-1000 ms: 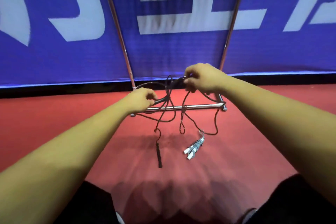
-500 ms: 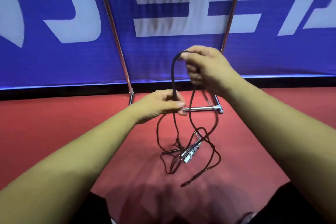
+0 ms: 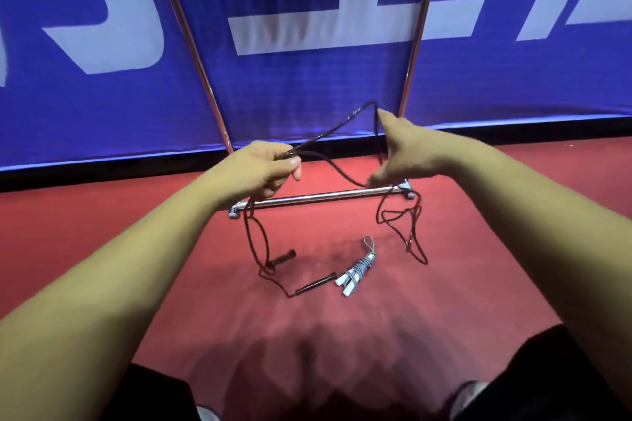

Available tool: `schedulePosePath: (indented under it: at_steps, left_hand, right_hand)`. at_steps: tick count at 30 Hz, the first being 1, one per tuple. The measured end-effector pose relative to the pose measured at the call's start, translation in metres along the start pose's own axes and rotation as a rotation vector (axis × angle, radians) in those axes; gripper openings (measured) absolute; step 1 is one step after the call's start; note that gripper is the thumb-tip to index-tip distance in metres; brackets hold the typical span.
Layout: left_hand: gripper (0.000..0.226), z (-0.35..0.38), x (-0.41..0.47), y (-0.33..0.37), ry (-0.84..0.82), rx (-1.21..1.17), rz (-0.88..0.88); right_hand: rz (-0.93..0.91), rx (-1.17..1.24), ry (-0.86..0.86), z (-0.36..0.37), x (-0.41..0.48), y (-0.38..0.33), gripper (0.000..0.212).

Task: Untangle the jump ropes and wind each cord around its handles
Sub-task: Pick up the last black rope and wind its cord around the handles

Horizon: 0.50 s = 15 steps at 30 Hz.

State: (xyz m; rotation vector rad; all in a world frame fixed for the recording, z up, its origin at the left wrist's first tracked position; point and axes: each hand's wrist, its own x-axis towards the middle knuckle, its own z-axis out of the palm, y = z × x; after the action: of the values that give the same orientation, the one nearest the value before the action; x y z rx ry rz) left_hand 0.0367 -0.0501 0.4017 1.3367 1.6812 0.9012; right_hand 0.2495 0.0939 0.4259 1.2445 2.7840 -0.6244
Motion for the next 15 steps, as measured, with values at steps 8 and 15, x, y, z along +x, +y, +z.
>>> schedulePosePath:
  at_steps: [8,15]
  left_hand:
    - [0.019,-0.002,-0.009,0.011,0.004,0.453,0.081]
    - [0.024,-0.023,-0.011,-0.029,-0.025,0.317,-0.005]
  right_hand:
    - [-0.326,0.235,-0.064,0.047,-0.008,-0.049,0.029]
    - [-0.369,1.07,0.057,0.017,-0.015,-0.05,0.023]
